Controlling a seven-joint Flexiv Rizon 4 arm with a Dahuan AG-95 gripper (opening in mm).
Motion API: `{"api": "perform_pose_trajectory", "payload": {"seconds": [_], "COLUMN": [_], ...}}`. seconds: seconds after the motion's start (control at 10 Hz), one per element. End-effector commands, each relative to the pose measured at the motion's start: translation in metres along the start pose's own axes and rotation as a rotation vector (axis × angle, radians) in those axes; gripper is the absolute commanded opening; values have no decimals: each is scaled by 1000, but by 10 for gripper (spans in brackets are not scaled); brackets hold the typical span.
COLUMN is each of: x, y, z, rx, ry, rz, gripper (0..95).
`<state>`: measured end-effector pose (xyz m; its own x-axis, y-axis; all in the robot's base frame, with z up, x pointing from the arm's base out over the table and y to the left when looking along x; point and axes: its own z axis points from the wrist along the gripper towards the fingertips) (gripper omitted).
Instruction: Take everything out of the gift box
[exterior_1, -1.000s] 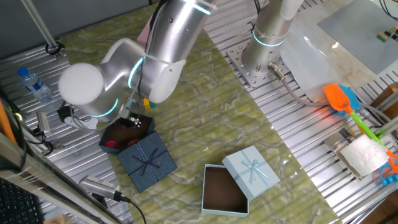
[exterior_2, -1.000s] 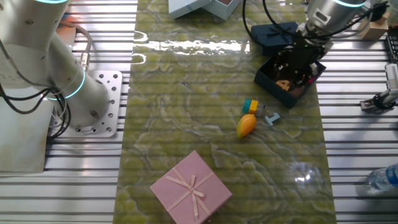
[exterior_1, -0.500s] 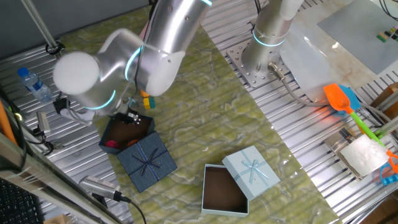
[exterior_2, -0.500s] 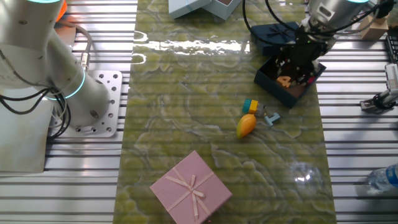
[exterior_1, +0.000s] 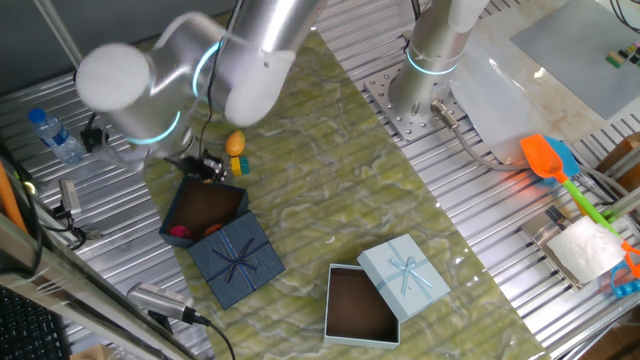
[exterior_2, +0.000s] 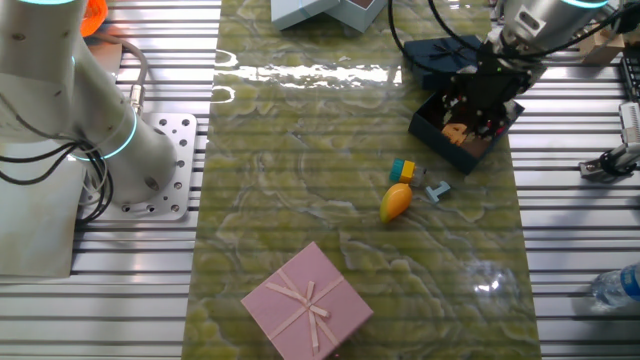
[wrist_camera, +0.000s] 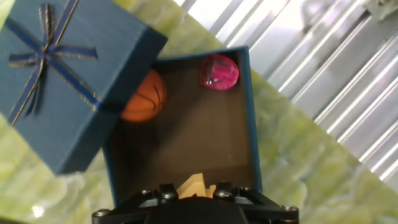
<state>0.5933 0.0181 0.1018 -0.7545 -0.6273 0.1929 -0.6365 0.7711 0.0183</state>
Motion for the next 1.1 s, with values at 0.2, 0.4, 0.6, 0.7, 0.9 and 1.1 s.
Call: {"api": "perform_pose_trajectory", "payload": {"seconds": [0.2,0.4,0.6,0.7,0.9,1.1], "x": [23,33,44,47,54,55], "y": [-2,1,7,9,16,19], "z": [0,7,18,21,30,30], "rx": [-16,-21,-58,-65,-94,-100], "ry": [-9,-16,-43,-48,-70,-73], "rz": [38,49,103,116,178,235], "gripper": [0,0,0,0,0,0]}}
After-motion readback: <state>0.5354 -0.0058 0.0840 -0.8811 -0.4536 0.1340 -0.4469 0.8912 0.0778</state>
